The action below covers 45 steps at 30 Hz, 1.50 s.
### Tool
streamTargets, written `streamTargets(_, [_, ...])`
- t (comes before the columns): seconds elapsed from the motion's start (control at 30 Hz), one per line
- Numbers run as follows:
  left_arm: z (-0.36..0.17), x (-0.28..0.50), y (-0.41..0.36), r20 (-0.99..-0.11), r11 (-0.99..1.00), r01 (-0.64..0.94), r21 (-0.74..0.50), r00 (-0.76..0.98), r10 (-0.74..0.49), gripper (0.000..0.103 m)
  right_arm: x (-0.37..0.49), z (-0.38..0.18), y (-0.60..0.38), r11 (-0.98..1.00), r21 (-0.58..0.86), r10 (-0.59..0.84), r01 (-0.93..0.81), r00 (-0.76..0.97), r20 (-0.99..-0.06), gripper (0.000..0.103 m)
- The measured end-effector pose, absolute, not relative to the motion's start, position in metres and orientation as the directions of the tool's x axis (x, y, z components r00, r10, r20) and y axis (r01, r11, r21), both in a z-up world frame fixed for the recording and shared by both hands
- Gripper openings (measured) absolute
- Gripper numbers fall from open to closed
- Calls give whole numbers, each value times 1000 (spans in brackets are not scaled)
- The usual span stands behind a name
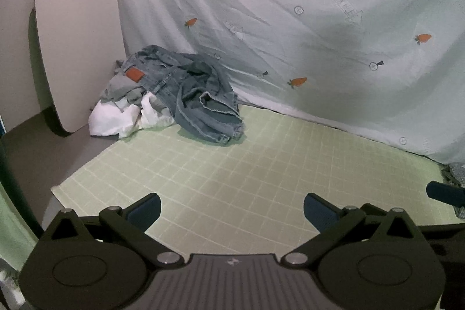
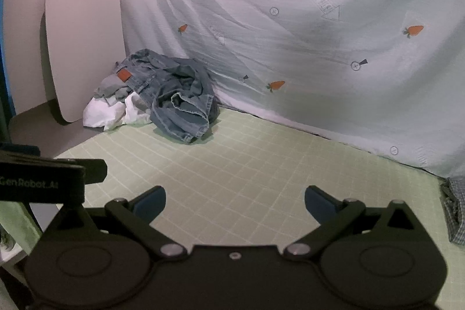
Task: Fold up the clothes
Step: 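Reach both tools into the heap and grasp the blue jeans legs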
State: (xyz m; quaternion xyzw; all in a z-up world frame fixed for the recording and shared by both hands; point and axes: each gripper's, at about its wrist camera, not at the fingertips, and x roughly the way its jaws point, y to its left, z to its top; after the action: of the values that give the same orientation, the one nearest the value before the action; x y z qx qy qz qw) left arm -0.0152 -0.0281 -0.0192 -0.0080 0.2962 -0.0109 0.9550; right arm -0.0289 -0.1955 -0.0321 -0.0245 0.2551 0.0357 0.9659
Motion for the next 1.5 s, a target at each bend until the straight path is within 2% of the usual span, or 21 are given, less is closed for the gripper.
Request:
streamTargets(0.23, [-5,-16,-37,-592,998,-51,22,804,54,103,-8,-34,-221,993,39,114,-110,845,-522,103])
streamTargets(0.33, [-13,-15,-34,-594,995,-94,-12,801,68,103,7,-38,-227,992,70,127,-106,848,-515,103])
streamTargets(0.5, [-23,5,-25,-651,989,-128,-71,758,52,103,30,-42,-229,993,65,116,-96,838,-532,103])
streamTargets(0.7, [-27,54,10,-638,984,-138,-116,769,33,102,79,-48,-215,994,42,105,-97,835,-541,102])
streamTargets(0.77, [-30,83,28,-649,979,-143,-143,760,16,102,101,-46,-202,996,30,85,-81,838,-539,96])
streamTargets(0.9, [-35,132,57,-643,978,-128,-165,766,-8,102,148,-45,-173,997,19,74,-75,846,-528,91])
streamTargets(0.97, [-42,159,73,-648,978,-120,-170,761,-20,99,176,-50,-157,997,-7,60,-76,841,-537,85])
streamTargets(1.1, [-62,216,107,-686,970,-116,-213,725,-64,93,232,-61,-128,997,-17,53,-75,826,-561,81])
streamTargets(1.17, [-73,245,123,-709,967,-113,-229,700,-86,83,263,-69,-114,997,-6,61,-79,811,-581,75])
streamTargets(1.3, [-94,301,148,-737,963,-110,-246,666,-113,74,326,-87,-93,997,19,68,-72,781,-621,68])
streamTargets(1.37, [-106,329,156,-745,962,-103,-252,655,-125,64,358,-100,-82,997,8,65,-77,771,-633,62])
streamTargets(1.5, [-131,383,165,-757,957,-101,-271,636,-147,57,411,-125,-70,995,41,93,-87,747,-659,58])
